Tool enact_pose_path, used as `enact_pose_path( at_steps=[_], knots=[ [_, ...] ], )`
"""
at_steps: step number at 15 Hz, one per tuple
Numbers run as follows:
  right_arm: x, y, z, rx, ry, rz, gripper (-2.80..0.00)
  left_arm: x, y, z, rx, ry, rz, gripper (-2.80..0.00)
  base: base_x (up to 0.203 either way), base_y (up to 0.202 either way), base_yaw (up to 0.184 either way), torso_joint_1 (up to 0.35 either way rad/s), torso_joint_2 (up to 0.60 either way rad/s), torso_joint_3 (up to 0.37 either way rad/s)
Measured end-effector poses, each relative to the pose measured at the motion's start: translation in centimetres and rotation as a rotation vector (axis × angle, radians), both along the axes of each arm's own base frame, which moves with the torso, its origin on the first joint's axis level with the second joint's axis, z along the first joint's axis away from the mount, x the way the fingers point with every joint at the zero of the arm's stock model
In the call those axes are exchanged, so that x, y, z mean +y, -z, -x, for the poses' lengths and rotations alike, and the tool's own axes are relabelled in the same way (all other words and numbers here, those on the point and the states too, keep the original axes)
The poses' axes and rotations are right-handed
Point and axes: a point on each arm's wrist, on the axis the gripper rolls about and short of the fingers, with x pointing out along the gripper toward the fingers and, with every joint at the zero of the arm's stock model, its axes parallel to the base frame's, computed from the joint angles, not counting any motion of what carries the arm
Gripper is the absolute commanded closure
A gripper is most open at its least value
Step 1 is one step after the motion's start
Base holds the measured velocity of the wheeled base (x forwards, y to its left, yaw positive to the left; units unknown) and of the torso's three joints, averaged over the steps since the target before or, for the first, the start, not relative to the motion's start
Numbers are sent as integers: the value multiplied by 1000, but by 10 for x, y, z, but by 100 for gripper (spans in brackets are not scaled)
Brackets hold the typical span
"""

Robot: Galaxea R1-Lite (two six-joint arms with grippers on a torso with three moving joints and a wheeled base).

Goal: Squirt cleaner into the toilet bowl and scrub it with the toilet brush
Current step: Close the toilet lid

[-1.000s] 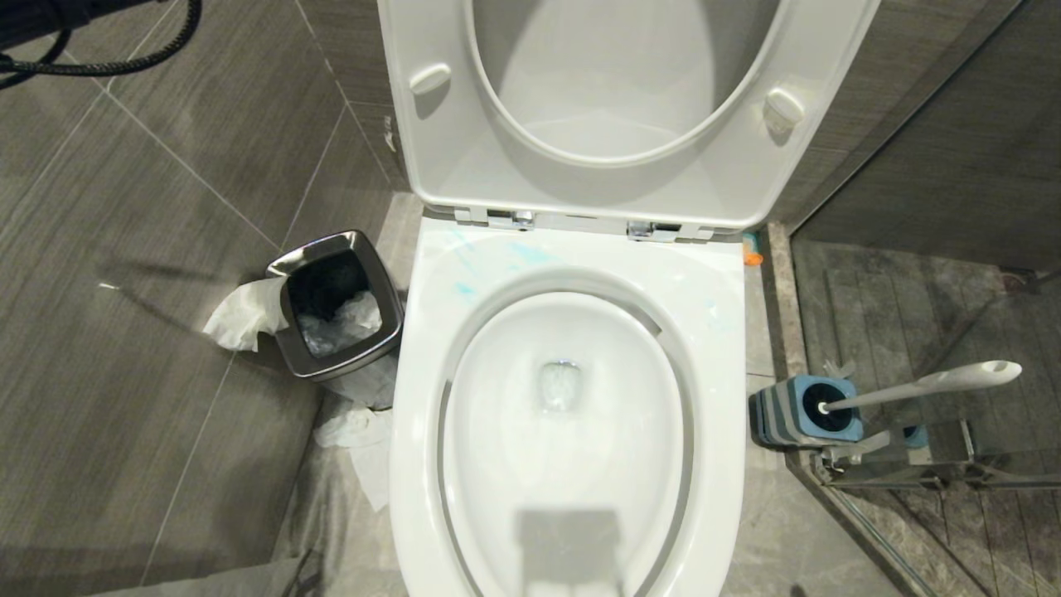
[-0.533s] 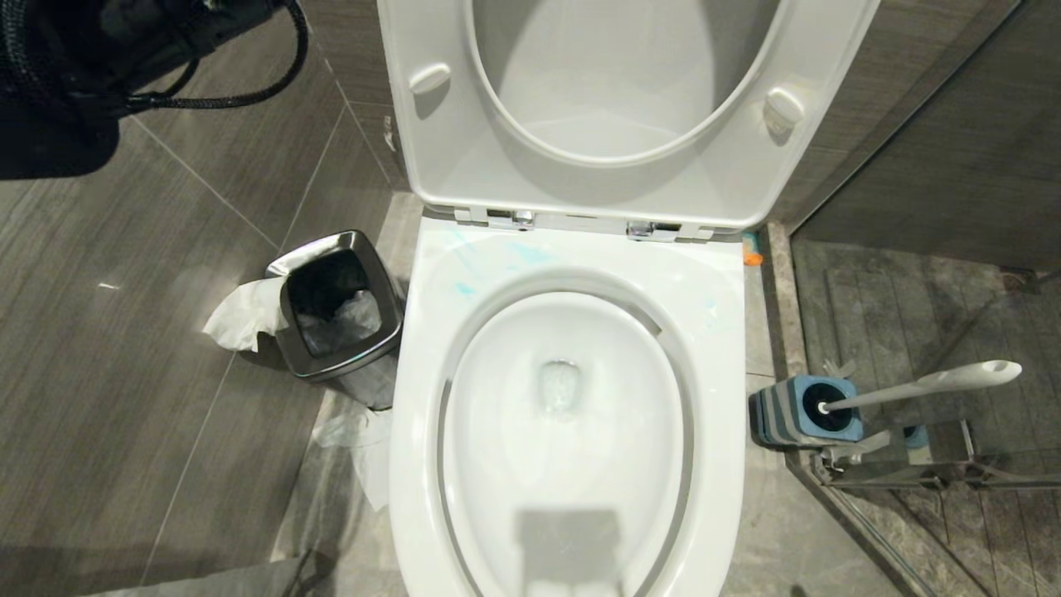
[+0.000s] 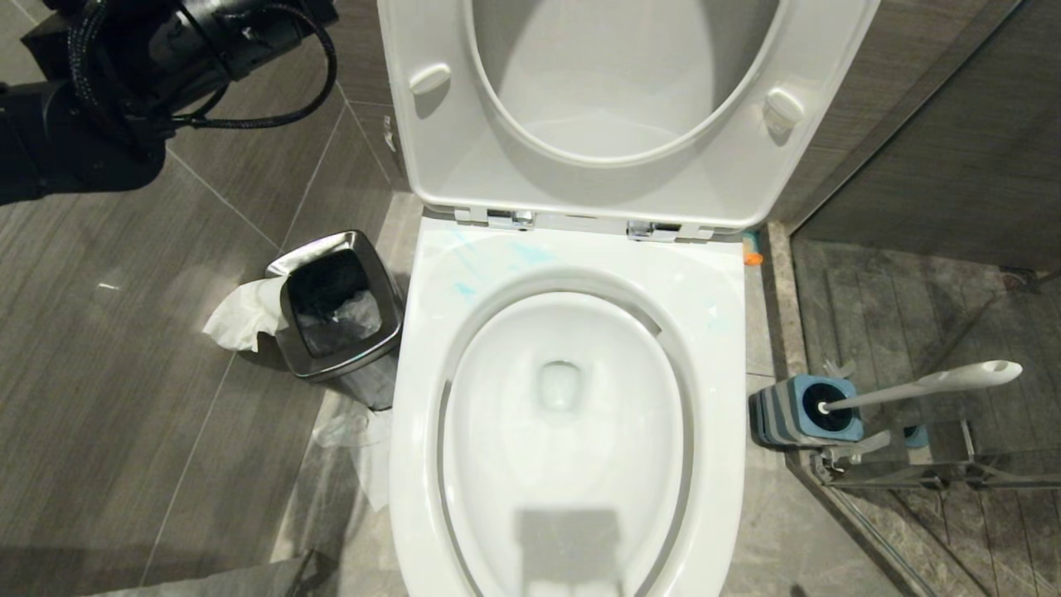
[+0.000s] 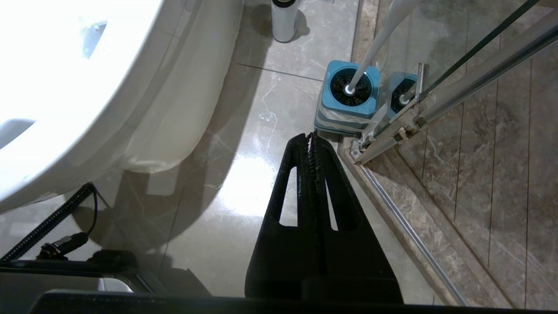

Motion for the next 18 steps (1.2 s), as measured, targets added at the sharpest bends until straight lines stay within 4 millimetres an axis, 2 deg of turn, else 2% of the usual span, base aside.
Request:
enact_pose_path(
  at_steps=[5,12,18],
  knots=[
    [0,0,0,0,0,0,0,0,1,2,44,100,-13,0,0,0,0,0,0,0],
    [0,0,0,0,0,0,0,18,4,10,102,271,-116,0,0,0,0,0,0,0],
    [0,0,0,0,0,0,0,29,12,28,187,361,-166,0,0,0,0,0,0,0]
  ],
)
